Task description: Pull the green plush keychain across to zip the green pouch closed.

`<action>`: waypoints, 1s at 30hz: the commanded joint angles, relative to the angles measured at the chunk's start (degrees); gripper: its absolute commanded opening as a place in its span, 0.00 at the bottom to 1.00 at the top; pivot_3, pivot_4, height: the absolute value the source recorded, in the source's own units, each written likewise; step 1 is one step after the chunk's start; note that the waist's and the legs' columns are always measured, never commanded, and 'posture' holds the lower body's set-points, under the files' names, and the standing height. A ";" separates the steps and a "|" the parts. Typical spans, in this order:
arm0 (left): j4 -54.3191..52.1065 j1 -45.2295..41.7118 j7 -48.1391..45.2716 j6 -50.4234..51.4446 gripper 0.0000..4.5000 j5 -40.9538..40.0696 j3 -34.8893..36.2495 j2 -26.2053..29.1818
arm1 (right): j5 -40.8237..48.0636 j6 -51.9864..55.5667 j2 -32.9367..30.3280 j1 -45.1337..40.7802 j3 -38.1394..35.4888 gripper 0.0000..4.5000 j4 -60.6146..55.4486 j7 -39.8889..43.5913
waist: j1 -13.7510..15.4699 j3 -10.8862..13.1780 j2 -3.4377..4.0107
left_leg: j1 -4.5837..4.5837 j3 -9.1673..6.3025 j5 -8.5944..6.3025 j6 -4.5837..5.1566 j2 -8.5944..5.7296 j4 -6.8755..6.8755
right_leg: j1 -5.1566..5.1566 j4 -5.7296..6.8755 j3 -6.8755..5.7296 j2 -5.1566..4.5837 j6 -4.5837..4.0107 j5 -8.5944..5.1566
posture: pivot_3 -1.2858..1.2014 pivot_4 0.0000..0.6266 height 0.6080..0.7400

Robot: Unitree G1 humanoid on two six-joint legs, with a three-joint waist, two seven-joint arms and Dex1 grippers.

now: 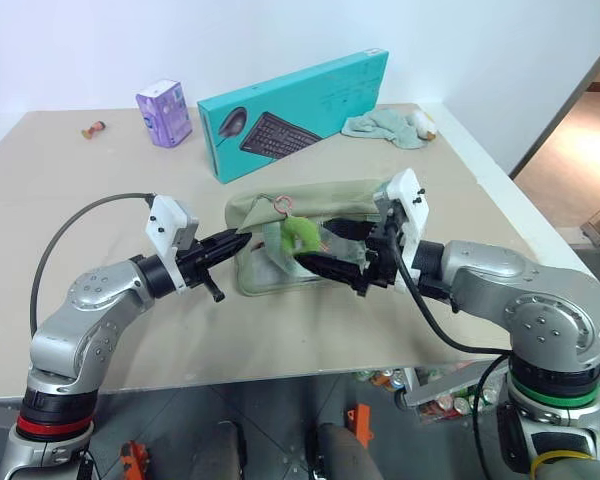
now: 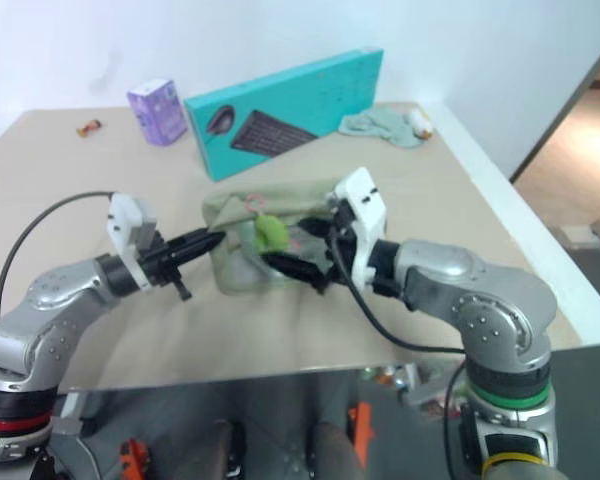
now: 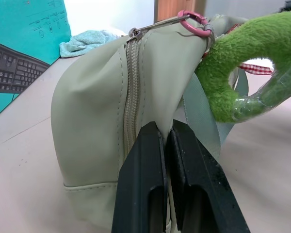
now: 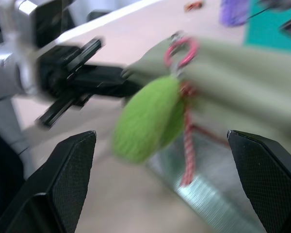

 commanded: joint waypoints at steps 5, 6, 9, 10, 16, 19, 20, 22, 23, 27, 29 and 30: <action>-0.95 -0.30 0.16 -1.53 0.00 0.91 -0.49 -0.02 | 0.25 -1.19 3.81 -1.41 -0.30 1.00 -0.03 -3.47 | -0.03 0.00 0.00 | 0.00 -0.01 0.01 0.01 0.03 -0.02 | 0.00 0.01 -0.05 0.04 -0.03 -0.01 | 0.52 0.24 1.00; -0.85 -0.48 0.17 -1.59 0.00 1.05 -0.68 -0.13 | 0.88 -0.76 4.29 -1.51 -0.45 0.88 -0.04 -3.84 | -0.03 0.00 0.00 | 0.00 -0.02 0.01 0.01 0.03 -0.02 | 0.00 0.01 -0.04 0.04 -0.03 -0.01 | 0.52 0.24 1.00; -0.63 -0.89 0.29 -1.81 0.00 1.32 -1.19 -0.55 | 1.47 -0.14 4.51 -1.46 -0.60 0.66 -0.20 -4.25 | 0.01 0.00 0.00 | 0.00 -0.02 0.01 0.01 0.02 -0.02 | 0.01 0.00 -0.04 0.02 -0.03 -0.01 | 0.52 0.24 1.00; -0.57 -0.99 0.35 -1.84 0.00 1.39 -1.33 -0.68 | 1.69 0.02 4.33 -1.45 -0.58 0.60 -0.36 -4.20 | 0.01 0.00 0.00 | 0.00 -0.02 0.01 0.01 0.01 -0.02 | 0.02 0.00 -0.03 0.01 -0.02 -0.01 | 0.52 0.24 1.00; -0.03 -1.80 0.93 -1.60 0.00 1.18 -1.73 -1.45 | 2.35 -0.08 1.44 -2.33 -0.43 0.12 -0.93 -1.84 | 0.03 0.00 0.00 | 0.00 -0.03 0.02 0.04 0.00 -0.02 | 0.02 -0.01 -0.01 0.01 -0.03 -0.01 | 0.52 0.24 1.00; 0.40 -2.29 1.19 -1.39 0.00 1.10 -1.86 -1.64 | 1.64 -1.76 -1.43 -4.14 -0.31 0.12 -0.46 1.34 | -0.02 0.00 0.00 | 0.00 -0.02 0.03 0.04 0.01 -0.02 | 0.01 -0.01 0.01 0.01 -0.03 -0.01 | 0.52 0.24 1.00; 0.51 -2.36 1.13 -1.35 0.00 1.10 -1.98 -1.69 | 0.96 -2.67 -3.10 -5.70 -0.31 0.12 0.41 3.20 | -0.04 0.01 0.01 | 0.00 -0.02 0.03 0.04 0.01 -0.02 | 0.00 -0.01 0.01 0.02 -0.03 -0.01 | 0.52 0.24 1.00; 0.64 -2.38 0.93 -1.39 0.00 1.21 -2.27 -1.75 | -1.70 -5.49 -7.09 -8.41 0.87 0.12 1.91 8.09 | -0.05 0.02 0.02 | 0.00 0.00 0.03 0.05 0.01 -0.06 | -0.06 -0.01 0.05 0.03 -0.03 -0.01 | 0.52 0.24 1.00; 0.72 -2.36 0.86 -1.44 0.00 1.26 -2.39 -1.80 | -3.54 -7.49 -9.30 -9.86 1.91 0.12 2.98 11.18 | -0.05 0.02 0.02 | 0.00 0.00 0.03 0.05 0.01 -0.06 | -0.06 -0.01 0.04 0.04 -0.04 -0.01 | 0.52 0.24 1.00; 1.17 -2.41 0.62 -1.87 0.00 1.49 -2.81 -1.93 | -8.93 -14.27 -14.33 -16.00 5.37 0.12 9.65 21.13 | -0.03 0.01 0.00 | 0.00 0.00 0.02 0.05 0.00 -0.12 | -0.07 -0.04 0.02 0.03 -0.09 -0.05 | 0.52 0.24 1.00; 1.41 -2.60 0.59 -2.12 0.00 1.65 -3.06 -2.07 | -11.67 -17.53 -15.19 -17.74 6.82 0.12 12.78 24.70 | 0.02 0.01 0.00 | 0.00 0.00 0.02 0.05 0.00 -0.12 | -0.06 -0.05 0.00 0.04 -0.10 -0.06 | 0.52 0.24 1.00; 1.52 -2.75 0.72 -2.22 0.00 1.65 -3.18 -2.30 | -14.01 -20.27 -15.73 -18.39 7.91 0.12 14.88 26.79 | 0.03 0.02 0.00 | 0.00 0.00 0.02 0.05 0.00 -0.13 | -0.05 -0.05 -0.01 0.03 -0.10 -0.07 | 0.52 0.24 1.00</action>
